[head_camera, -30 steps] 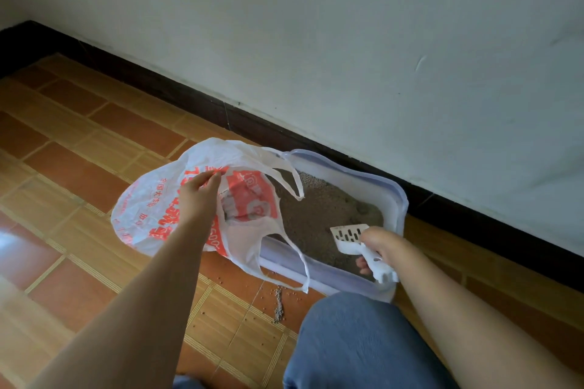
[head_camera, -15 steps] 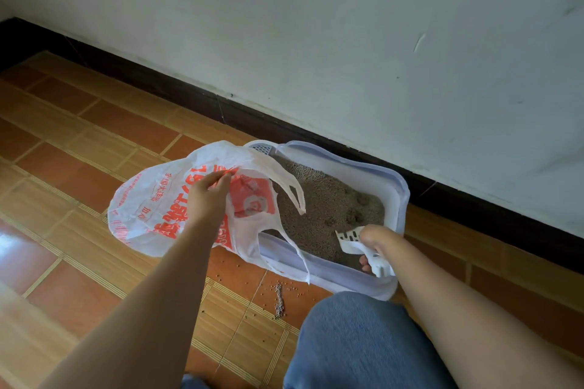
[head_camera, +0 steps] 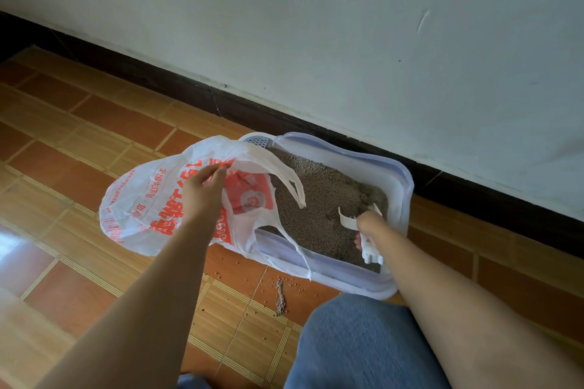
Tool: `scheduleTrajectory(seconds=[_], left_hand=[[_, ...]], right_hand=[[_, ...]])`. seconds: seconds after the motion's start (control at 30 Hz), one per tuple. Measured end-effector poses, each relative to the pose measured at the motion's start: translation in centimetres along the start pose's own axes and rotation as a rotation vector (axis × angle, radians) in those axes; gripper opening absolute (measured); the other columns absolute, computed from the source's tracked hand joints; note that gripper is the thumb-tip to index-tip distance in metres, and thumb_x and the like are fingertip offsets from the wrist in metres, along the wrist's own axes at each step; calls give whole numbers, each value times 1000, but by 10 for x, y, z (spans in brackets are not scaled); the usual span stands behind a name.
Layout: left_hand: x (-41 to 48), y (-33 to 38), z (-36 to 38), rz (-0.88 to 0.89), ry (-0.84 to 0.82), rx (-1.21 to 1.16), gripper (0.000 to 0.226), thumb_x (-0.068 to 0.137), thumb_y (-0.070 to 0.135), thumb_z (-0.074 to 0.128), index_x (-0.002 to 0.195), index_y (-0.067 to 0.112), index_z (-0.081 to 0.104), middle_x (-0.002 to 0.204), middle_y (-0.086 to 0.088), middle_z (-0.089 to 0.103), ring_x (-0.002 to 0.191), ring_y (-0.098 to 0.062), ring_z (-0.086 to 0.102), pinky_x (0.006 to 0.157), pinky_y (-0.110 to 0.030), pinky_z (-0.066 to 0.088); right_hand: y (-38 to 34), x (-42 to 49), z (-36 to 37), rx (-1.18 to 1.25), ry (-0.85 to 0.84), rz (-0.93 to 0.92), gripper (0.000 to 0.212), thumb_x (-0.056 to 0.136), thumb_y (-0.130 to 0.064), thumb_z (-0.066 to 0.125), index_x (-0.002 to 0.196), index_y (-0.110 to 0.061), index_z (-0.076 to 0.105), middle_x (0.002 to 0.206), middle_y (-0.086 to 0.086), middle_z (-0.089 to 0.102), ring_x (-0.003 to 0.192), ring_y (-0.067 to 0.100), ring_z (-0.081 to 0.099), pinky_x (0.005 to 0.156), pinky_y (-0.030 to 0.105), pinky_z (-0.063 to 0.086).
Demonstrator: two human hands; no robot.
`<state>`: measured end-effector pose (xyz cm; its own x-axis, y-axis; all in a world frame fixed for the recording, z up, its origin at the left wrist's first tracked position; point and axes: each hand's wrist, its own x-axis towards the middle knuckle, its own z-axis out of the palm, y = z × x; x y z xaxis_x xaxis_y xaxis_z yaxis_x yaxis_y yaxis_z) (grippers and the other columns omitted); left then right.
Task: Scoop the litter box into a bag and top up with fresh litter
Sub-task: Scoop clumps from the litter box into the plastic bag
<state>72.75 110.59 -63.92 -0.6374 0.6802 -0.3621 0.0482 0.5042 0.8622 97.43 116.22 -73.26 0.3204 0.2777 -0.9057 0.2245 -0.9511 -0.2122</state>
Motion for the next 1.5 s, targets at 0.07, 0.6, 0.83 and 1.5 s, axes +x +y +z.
scheduleTrajectory(seconds=[0.07,0.6,0.83,1.5], left_hand=[[2,0,1,-3,0,-8,30,95,30,49,118,17,64,104,5,56,93,-16,51,84,-33,42],[10,-2,2,-23,15,-37,32,95,33,49,118,18,65,104,7,57,94,-16,50,84,-35,43],[10,-3,2,-13,9,-50,32,95,33,49,118,18,66,102,10,56,89,-14,50,83,-35,43],[13,0,-7,-15,17,-86,33,94,36,50,118,20,66,114,4,59,98,-17,51,84,-34,43]], right_hand=[[-2,6,1,14,-17,-17,35,97,-12,37,65,-2,43,67,11,40,63,21,41,78,33,36],[5,32,6,3,67,-304,40,100,-15,32,138,-2,39,94,17,52,59,21,45,49,29,39],[12,34,7,22,60,-401,41,99,-19,33,135,-1,41,97,17,52,61,20,46,51,27,39],[27,16,11,1,-56,-611,16,99,-20,39,110,-10,45,77,4,49,55,15,47,34,17,39]])
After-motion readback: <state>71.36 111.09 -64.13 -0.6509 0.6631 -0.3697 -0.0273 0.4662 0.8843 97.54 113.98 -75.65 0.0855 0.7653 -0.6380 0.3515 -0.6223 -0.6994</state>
